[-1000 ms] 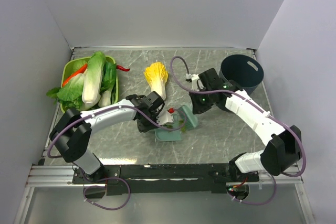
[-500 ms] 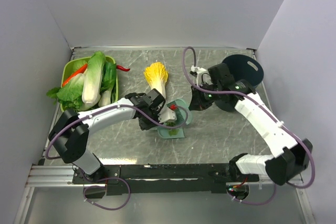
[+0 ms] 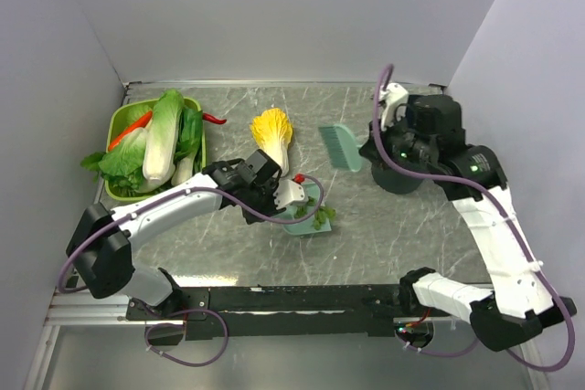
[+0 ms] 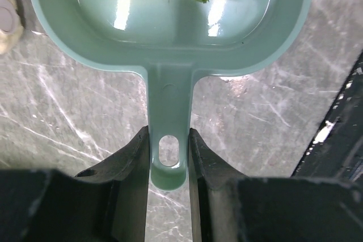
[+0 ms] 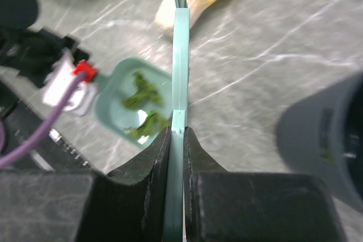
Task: Sweep away the paper scraps from the table
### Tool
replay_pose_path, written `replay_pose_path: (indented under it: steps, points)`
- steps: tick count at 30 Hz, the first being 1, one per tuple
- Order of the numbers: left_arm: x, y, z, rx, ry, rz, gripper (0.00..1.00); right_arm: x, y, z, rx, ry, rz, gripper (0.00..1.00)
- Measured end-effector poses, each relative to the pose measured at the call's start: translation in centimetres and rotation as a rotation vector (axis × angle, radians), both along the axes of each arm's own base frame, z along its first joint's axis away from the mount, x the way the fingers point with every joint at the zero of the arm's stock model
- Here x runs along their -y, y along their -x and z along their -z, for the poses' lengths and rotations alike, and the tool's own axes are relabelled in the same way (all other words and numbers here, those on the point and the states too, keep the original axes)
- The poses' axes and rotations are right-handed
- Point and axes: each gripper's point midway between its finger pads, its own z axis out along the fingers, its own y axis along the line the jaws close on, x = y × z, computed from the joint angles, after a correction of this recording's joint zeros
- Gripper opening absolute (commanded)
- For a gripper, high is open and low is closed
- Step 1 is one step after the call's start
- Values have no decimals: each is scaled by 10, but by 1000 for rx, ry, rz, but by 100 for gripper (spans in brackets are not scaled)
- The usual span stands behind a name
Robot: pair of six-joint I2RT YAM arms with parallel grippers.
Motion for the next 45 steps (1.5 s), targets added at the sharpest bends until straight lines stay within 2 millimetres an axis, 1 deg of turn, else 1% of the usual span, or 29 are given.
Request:
replay_pose_path:
  steps: [3,5,8,11,14,16,17,19,21,25,30,31,33,35,36,40,42,43,45]
  points:
    - [4,-1,-11,3,28,-6,1,16,-7,-16,53,2,61,0]
    - [10,-5,-23,14,54,-12,1,27,-13,-26,87,4,107,0]
    - [20,-16,-48,53,105,-25,1,44,-24,-45,151,9,193,0]
    - [30,-28,-77,100,160,-33,1,65,-36,-73,235,0,293,0]
    - [43,-44,-109,148,222,-53,1,93,-46,-100,329,4,423,0]
    - [53,-57,-129,176,260,-67,1,114,-50,-113,382,23,527,0]
    - [58,-63,-137,186,273,-74,1,129,-51,-119,409,39,594,0]
    - [66,-74,-147,197,292,-89,1,155,-48,-125,445,69,706,0]
    - [76,-86,-155,204,305,-102,1,184,-39,-125,466,107,823,0]
    - [96,-109,-166,218,328,-120,1,223,-11,-109,456,184,987,0]
    - [120,-137,-173,247,347,-137,1,257,19,-83,372,261,1136,0]
    - [126,-144,-176,257,355,-142,1,264,27,-72,339,281,1167,0]
    - [136,-156,-181,275,374,-154,1,273,38,-43,252,324,1200,0]
    - [144,-167,-183,293,386,-165,1,279,46,-4,129,369,1207,0]
    - [148,-172,-183,304,394,-169,1,282,51,19,57,389,1207,0]
    - [159,-191,-185,356,417,-189,1,290,72,89,-195,416,1216,0]
    - [166,-203,-187,385,431,-201,1,290,79,114,-288,404,1211,0]
    - [169,-208,-188,398,439,-205,1,289,84,123,-323,399,1207,0]
    - [175,-218,-187,428,448,-216,1,285,86,133,-355,377,1191,0]
